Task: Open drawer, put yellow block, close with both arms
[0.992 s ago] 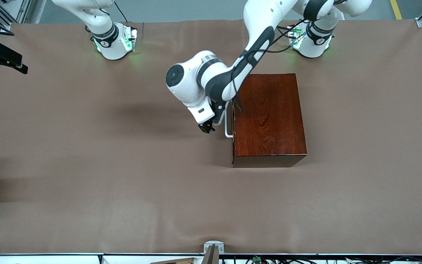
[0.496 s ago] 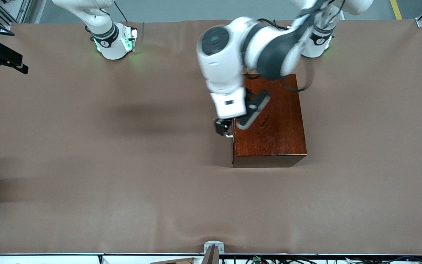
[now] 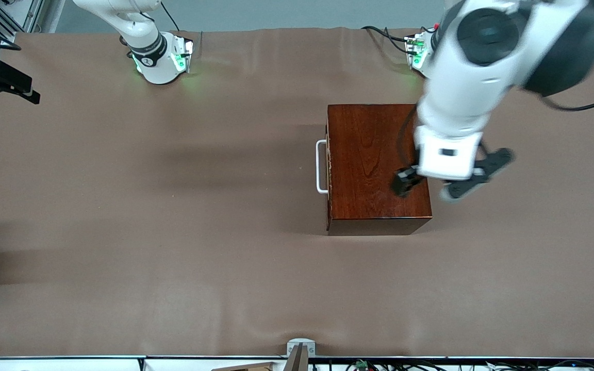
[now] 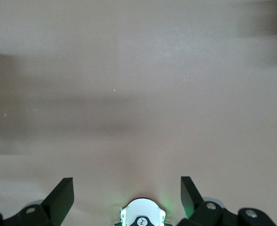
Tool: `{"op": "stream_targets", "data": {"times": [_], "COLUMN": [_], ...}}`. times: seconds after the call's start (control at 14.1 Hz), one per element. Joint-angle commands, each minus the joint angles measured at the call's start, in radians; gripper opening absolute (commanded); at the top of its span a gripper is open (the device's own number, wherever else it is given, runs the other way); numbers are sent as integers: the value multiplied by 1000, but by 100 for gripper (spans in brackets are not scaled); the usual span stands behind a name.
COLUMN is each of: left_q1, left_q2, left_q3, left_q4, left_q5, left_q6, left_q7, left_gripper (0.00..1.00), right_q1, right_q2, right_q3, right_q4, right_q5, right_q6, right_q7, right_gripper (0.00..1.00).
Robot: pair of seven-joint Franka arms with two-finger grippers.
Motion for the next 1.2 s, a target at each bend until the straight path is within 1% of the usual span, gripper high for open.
{"op": "stream_targets", "data": {"times": [0.0, 0.07, 0.14, 0.28, 0.35, 0.5, 0.64, 0.78, 0.99, 1.06, 1.13], "left_q1": [79, 114, 157, 290, 332, 396, 458, 487, 492, 487, 482], "left_q2": [-87, -105, -122, -183, -200, -254, -309, -378, -499, -525, -536], "left_q3": [-11, -14, -39, -107, -122, -123, -137, -137, -139, -140, -140], "left_q4": [-47, -50, -59, -126, -146, -212, -269, -353, -511, -539, -544], "left_q5": [-14, -14, -14, -14, -15, -27, -49, -69, -78, -78, -89], "left_q6": [-51, -62, -64, -56, -58, -56, -51, -48, 1, 7, 7], "left_q7": [145, 178, 240, 406, 488, 648, 746, 814, 818, 818, 819], "left_gripper": [100, 100, 100, 100, 100, 100, 100, 100, 100, 100, 100], "right_q1": [-17, -19, -19, -22, -22, -24, -24, -24, -24, -24, -21], "right_q2": [-20, -20, -19, -17, -19, -28, -25, -20, -17, -16, -14], "right_q3": [12, 12, 11, 9, 9, 6, 6, 6, 5, 6, 6], "right_q4": [-19, -19, -19, -29, -47, -90, -88, -84, -86, -86, -86], "right_q5": [0, 0, 0, 3, 2, 7, 7, 5, -6, -4, -4], "right_q6": [4, 4, 4, 10, 31, 70, 73, 82, 97, 96, 96], "right_q7": [-11, -11, -11, -9, -9, -9, -9, -9, -11, -9, -9], "right_gripper": [100, 100, 100, 100, 100, 100, 100, 100, 100, 100, 100]}}
